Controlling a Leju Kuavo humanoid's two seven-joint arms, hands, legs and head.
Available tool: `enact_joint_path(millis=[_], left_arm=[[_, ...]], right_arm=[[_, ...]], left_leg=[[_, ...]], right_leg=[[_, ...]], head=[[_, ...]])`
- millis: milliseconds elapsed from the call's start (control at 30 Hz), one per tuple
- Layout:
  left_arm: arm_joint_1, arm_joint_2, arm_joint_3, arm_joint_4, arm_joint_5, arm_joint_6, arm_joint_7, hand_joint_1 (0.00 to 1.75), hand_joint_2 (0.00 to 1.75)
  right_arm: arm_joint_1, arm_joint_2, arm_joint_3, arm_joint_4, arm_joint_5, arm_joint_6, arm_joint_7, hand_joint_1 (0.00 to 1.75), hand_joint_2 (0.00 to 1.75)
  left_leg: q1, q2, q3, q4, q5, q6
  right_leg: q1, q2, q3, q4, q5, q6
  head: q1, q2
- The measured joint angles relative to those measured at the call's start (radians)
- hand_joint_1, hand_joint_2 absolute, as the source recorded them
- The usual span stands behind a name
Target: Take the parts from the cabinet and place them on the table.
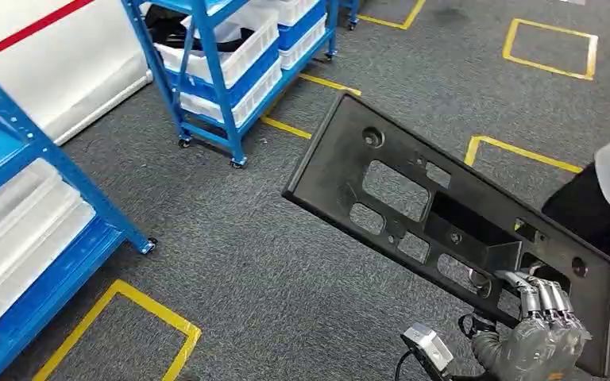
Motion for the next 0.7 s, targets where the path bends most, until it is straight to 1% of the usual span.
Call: enact_joint_path(millis=[33,67,100,133,167,200,233,267,300,333,367,400,433,467,500,533,567,600,633,667,700], left_arm=[[0.002,0.0,0.0,0.0,0.0,0.0,-0.001,0.0,1.75],[0.004,0.0,0.002,0.0,0.0,0.0,-0.001,0.0,1.75],[0.005,0.0,0.004,0.0,0.0,-0.003,-0.001,0.0,1.75],[0.007,0.0,0.006,0.0,0.0,-0.002,-0.001,0.0,1.75],[0.01,0.0,0.007,0.0,0.0,-0.003,-0.001,0.0,1.75],[0.011,0.0,0.007,0.0,0.0,-0.003,-0.001,0.0,1.75],[0.011,0.0,0.008,0.0,0.001,-0.003,0.0,0.0,1.75],[0.01,0.0,0.008,0.0,0.0,-0.003,-0.001,0.0,1.75],[0.009,0.0,0.009,0.0,0.0,-0.003,-0.001,0.0,1.75],[0.013,0.002,0.011,0.0,0.001,-0.002,0.0,0.0,1.75],[0.013,0.002,0.013,0.0,0.001,-0.002,-0.001,0.0,1.75],[0.01,0.002,0.014,0.0,0.0,-0.002,0.0,0.0,1.75],[0.007,0.002,0.013,0.0,0.0,-0.002,-0.001,0.0,1.75],[0.004,0.002,0.014,0.0,0.001,-0.002,-0.001,0.0,1.75],[0.004,0.001,0.014,0.0,0.003,-0.002,0.0,0.0,1.75],[0.004,0.001,0.014,0.0,0.003,-0.002,0.0,0.0,1.75],[0.005,0.001,0.014,0.0,0.003,-0.002,0.0,0.0,1.75],[0.006,0.001,0.014,0.0,0.003,-0.003,0.0,0.0,1.75],[0.009,0.001,0.015,0.0,0.003,-0.002,0.0,0.0,1.75],[0.01,0.001,0.016,0.0,0.005,-0.002,0.0,0.0,1.75],[0.011,0.001,0.016,0.0,0.007,-0.001,0.0,0.0,1.75]], right_arm=[[0.0,0.002,0.0,-0.002,0.0,0.0,0.0,1.75,1.75],[0.0,0.002,0.0,-0.003,0.0,0.0,0.0,1.75,1.75],[0.001,0.002,0.0,-0.002,0.0,0.0,0.0,1.75,1.75],[0.001,0.002,0.0,-0.002,0.0,0.0,0.0,1.75,1.75],[0.002,0.002,0.0,-0.002,0.0,0.0,0.0,1.75,1.75],[0.002,0.002,-0.001,-0.002,0.0,0.0,0.0,1.75,1.75],[0.002,0.002,-0.001,-0.002,0.0,0.0,-0.001,1.75,1.75],[0.003,0.002,-0.001,-0.002,0.0,0.0,-0.001,1.75,1.75],[0.003,0.002,-0.001,-0.002,0.0,0.0,-0.001,1.75,1.75],[0.002,0.002,-0.001,-0.002,0.0,0.0,-0.001,1.75,1.75],[0.003,0.002,-0.001,-0.002,0.0,0.0,-0.001,1.75,1.75],[0.004,0.002,-0.001,-0.002,0.0,0.0,-0.001,1.75,1.75],[0.005,0.002,-0.001,-0.002,0.0,0.0,-0.001,1.75,1.75],[0.007,0.002,-0.002,-0.003,0.0,-0.001,-0.001,1.75,1.75],[0.007,0.002,-0.002,-0.003,0.0,0.0,-0.002,1.75,1.75],[0.011,0.002,-0.003,-0.003,-0.001,-0.001,-0.002,1.75,1.75],[0.009,0.002,-0.003,-0.003,-0.003,-0.001,-0.002,1.75,1.75],[0.009,0.002,-0.003,-0.002,-0.005,-0.001,-0.002,1.75,1.75],[0.011,0.002,-0.003,-0.002,-0.005,-0.001,-0.003,1.75,1.75],[0.012,0.002,-0.003,-0.002,-0.006,-0.001,-0.005,1.75,1.75],[0.016,0.002,-0.003,-0.002,-0.006,-0.001,-0.007,1.75,1.75]], left_leg=[[0.001,-0.045,-0.012,0.034,-0.026,0.0],[0.003,-0.079,-0.047,0.112,-0.07,0.0],[0.003,-0.095,-0.087,0.196,-0.108,0.0],[0.003,-0.103,-0.129,0.277,-0.135,-0.001],[0.003,-0.104,-0.156,0.323,-0.139,0.0],[0.003,-0.104,-0.158,0.314,-0.114,0.002],[0.002,-0.106,-0.139,0.259,-0.07,0.007],[0.002,-0.115,-0.106,0.178,-0.019,0.012],[0.002,-0.141,-0.069,0.086,0.031,0.019],[0.001,-0.191,-0.052,0.037,0.037,0.024],[0.003,-0.193,-0.042,0.012,0.032,0.024],[-0.001,-0.183,-0.041,0.015,0.029,0.022],[-0.003,-0.177,-0.041,0.015,0.03,0.023],[-0.005,-0.167,-0.039,0.011,0.033,0.027],[0.01,-0.149,-0.032,-0.008,0.044,0.037],[0.004,-0.138,-0.029,-0.015,0.047,0.041],[0.002,-0.125,-0.028,-0.016,0.048,0.046],[-0.001,-0.111,-0.029,-0.015,0.046,0.048],[-0.003,-0.097,-0.029,-0.014,0.045,0.05],[-0.003,-0.082,-0.03,-0.013,0.043,0.05],[-0.003,-0.068,-0.029,-0.012,0.04,0.049]], right_leg=[[-0.001,0.007,0.001,-0.002,0.0,-0.007],[0.0,0.016,0.0,-0.002,0.001,-0.013],[0.002,0.028,0.0,-0.002,0.001,-0.016],[0.004,0.041,0.0,-0.002,0.0,-0.017],[0.007,0.057,0.001,-0.001,0.0,-0.018],[0.009,0.073,0.002,0.0,0.0,-0.018],[0.01,0.089,0.004,0.0,0.0,-0.018],[0.011,0.103,0.007,0.002,0.0,-0.017],[0.01,0.117,0.009,0.003,-0.001,-0.016],[0.01,0.125,0.006,0.004,-0.002,-0.014],[0.014,0.138,0.001,0.011,-0.001,-0.009],[0.008,0.146,-0.005,0.009,0.002,-0.001],[0.005,0.155,-0.008,0.007,0.006,0.005],[0.003,0.166,-0.01,0.003,0.009,0.011],[0.006,0.171,-0.011,0.009,0.005,0.017],[0.012,0.11,-0.021,0.033,-0.015,0.018],[0.012,0.07,-0.048,0.087,-0.051,0.02],[0.009,0.05,-0.086,0.165,-0.089,0.024],[0.006,0.041,-0.12,0.237,-0.118,0.028],[0.001,0.037,-0.145,0.287,-0.131,0.031],[-0.003,0.035,-0.149,0.294,-0.12,0.035]], head=[[-0.001,0.0],[-0.002,0.0],[-0.001,0.0],[-0.001,0.0],[-0.001,0.0],[-0.001,0.0],[-0.001,0.0],[-0.001,0.0],[-0.001,0.0],[0.0,0.0],[-0.001,0.0],[-0.001,0.0],[-0.001,0.0],[0.0,0.0],[-0.001,0.0],[0.0,0.0],[0.003,0.0],[0.004,0.0],[0.003,0.0],[0.004,0.0],[0.003,0.0]])
